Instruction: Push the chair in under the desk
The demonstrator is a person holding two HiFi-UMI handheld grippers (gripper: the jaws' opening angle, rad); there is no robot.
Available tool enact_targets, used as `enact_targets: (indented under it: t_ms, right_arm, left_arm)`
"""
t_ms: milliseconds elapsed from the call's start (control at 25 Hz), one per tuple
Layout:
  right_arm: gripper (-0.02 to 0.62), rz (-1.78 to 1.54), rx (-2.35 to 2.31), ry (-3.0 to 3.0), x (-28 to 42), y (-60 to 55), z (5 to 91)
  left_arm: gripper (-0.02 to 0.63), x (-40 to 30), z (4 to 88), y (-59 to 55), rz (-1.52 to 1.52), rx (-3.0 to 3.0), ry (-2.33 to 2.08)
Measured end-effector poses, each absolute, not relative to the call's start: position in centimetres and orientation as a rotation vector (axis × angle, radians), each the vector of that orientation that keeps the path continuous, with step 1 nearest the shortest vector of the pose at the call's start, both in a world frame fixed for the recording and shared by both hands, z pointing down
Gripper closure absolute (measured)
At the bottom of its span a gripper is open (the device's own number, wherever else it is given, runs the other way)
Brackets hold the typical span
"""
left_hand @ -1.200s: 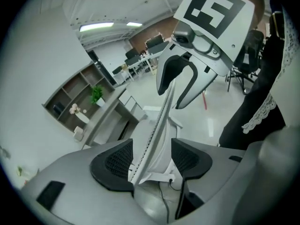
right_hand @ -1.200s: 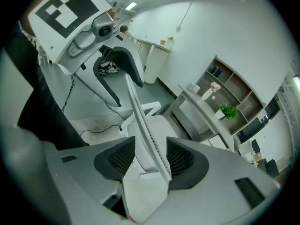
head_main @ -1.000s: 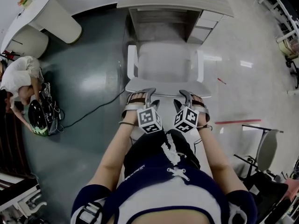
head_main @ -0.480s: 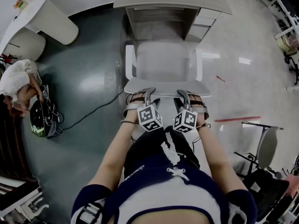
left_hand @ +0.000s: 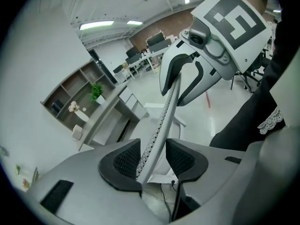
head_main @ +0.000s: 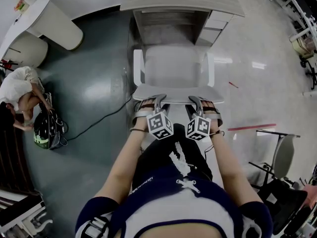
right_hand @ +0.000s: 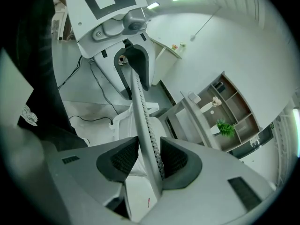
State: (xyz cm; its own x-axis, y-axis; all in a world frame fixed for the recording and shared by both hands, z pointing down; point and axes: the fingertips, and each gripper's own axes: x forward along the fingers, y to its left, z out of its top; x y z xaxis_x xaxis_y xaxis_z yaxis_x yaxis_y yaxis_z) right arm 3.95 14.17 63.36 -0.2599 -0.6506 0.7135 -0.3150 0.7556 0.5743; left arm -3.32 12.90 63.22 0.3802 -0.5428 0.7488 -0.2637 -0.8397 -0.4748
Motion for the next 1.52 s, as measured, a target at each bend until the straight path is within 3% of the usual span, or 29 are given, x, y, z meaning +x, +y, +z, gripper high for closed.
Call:
enact_targets:
  t_ms: [1520]
  right_arm:
    - [0.454, -0.339, 0.757, -1.849, 5.5, 6.9, 63.4]
  left_arm:
    - [0.434, -1.8, 63.1, 6.2, -1.414, -2.425, 0.700]
